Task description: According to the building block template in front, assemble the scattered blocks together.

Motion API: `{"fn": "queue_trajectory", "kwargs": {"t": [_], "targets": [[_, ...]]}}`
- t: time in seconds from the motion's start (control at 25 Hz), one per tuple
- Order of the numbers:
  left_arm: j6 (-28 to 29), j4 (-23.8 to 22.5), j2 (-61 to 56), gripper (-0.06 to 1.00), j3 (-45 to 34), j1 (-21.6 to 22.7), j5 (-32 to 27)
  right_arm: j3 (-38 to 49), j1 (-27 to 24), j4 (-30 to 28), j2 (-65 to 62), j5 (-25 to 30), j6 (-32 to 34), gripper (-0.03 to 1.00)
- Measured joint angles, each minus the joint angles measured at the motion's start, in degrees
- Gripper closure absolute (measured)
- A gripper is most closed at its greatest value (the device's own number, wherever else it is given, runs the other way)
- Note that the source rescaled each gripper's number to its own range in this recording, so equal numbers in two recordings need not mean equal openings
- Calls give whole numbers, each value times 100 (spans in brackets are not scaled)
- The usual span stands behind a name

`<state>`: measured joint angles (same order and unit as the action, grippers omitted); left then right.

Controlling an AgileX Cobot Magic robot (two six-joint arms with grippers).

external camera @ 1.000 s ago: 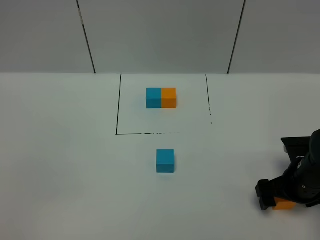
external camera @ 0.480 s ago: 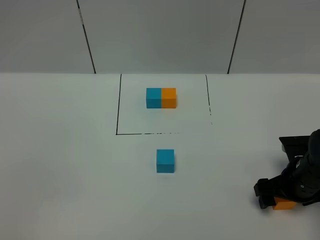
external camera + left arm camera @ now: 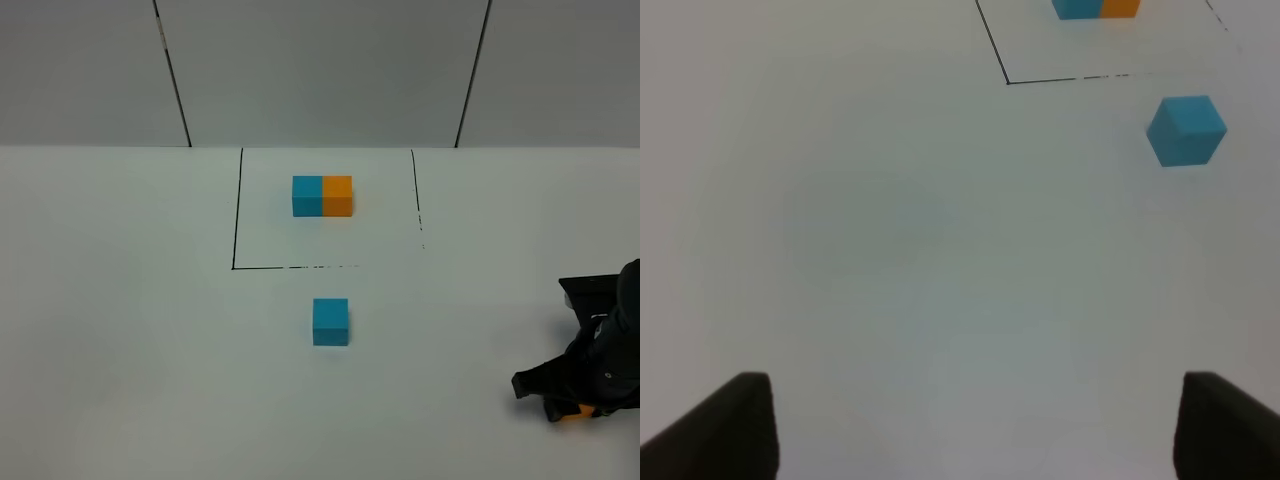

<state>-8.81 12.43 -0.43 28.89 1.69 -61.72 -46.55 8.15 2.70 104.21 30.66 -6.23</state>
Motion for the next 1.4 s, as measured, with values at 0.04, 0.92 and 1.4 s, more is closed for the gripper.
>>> {"fn": "queue_trajectory", "kwargs": {"t": [0.04,0.92,1.4], "targets": [[0,0,0,26,0,0,0,-2,0,0,0,23,0,96],[0,0,0,26,0,0,0,-3429,1792,-772,1202,2622,-5097,96],[0,0,0,26,0,0,0,-4315,2106,-933,2164,2468,-5385,96]]}}
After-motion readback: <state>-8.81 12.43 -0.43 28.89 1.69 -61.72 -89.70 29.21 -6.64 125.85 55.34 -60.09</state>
